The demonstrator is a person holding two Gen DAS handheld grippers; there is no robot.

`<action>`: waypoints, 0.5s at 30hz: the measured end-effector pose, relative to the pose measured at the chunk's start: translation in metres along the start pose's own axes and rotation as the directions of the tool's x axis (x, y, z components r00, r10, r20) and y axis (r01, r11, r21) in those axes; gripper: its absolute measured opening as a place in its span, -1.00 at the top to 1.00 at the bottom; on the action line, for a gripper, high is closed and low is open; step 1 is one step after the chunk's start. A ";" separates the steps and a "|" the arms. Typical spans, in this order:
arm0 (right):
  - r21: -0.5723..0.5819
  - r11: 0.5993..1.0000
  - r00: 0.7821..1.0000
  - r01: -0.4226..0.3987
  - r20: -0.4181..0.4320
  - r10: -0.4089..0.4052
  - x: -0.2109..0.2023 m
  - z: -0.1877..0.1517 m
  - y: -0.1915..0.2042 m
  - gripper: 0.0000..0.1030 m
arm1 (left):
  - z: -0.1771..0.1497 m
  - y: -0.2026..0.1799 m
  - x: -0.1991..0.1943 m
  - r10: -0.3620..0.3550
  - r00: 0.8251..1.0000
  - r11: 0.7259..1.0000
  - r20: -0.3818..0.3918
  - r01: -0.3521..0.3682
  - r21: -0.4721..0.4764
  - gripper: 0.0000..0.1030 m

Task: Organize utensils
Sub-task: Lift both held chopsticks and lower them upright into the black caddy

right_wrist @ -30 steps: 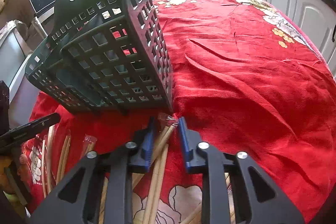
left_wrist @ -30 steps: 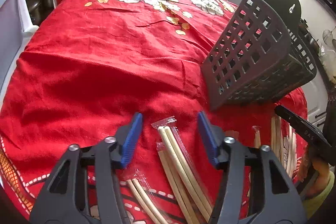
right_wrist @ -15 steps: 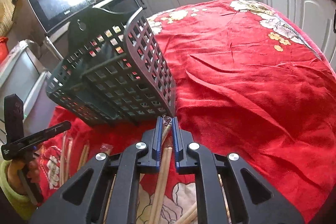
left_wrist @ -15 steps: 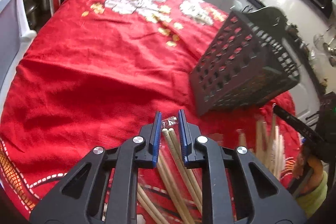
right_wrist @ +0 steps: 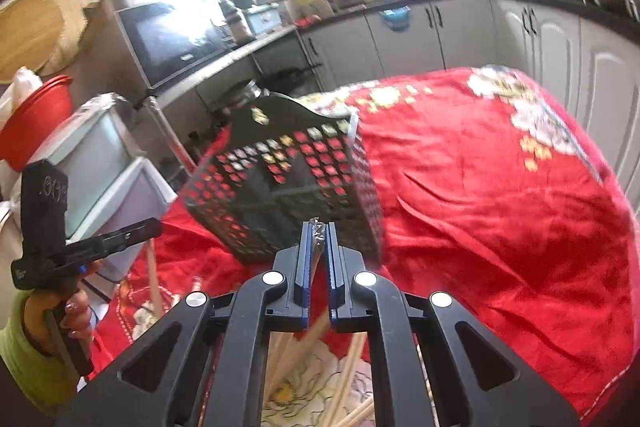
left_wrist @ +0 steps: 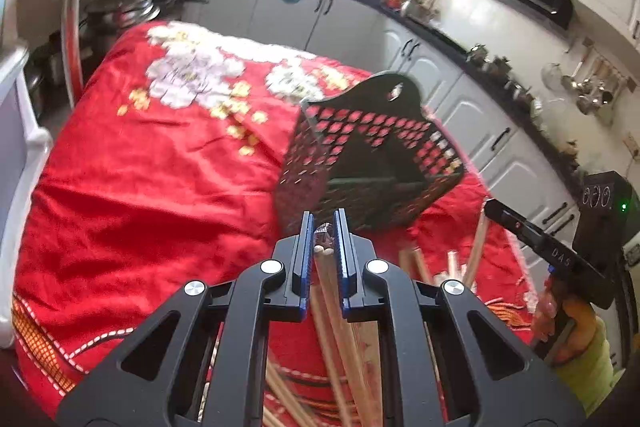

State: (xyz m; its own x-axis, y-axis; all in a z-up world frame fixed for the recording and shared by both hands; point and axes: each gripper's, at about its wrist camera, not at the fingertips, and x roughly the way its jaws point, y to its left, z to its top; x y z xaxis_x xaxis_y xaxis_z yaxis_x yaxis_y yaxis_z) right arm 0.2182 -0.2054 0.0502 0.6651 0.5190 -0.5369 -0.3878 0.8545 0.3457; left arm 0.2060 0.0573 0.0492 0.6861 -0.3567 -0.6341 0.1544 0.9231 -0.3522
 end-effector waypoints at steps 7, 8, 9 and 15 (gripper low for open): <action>-0.092 0.995 0.997 -0.025 0.067 0.031 -0.031 0.014 0.032 0.90 | 0.017 -0.021 -0.025 -0.053 0.997 0.998 0.062 0.050 0.042 0.88; -0.104 0.994 0.996 -0.028 0.080 0.037 -0.036 0.016 0.036 0.90 | 0.020 -0.025 -0.028 -0.058 0.996 0.997 0.073 0.054 0.050 0.89; -0.111 0.993 0.995 -0.029 0.087 0.039 -0.039 0.018 0.039 0.90 | 0.022 -0.027 -0.031 -0.062 0.995 0.997 0.080 0.058 0.054 0.89; -0.156 0.988 0.989 -0.023 0.143 0.046 -0.057 0.031 0.052 0.91 | 0.040 -0.041 -0.044 -0.099 0.988 0.993 0.117 0.090 0.080 0.91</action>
State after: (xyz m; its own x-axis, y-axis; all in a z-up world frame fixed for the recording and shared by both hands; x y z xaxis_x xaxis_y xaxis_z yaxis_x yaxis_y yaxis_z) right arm 0.1795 -0.1913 0.1226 0.7310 0.5492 -0.4051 -0.4978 0.8351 0.2340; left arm 0.1974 0.0410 0.1189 0.7457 -0.4271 -0.5114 0.2719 0.8957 -0.3518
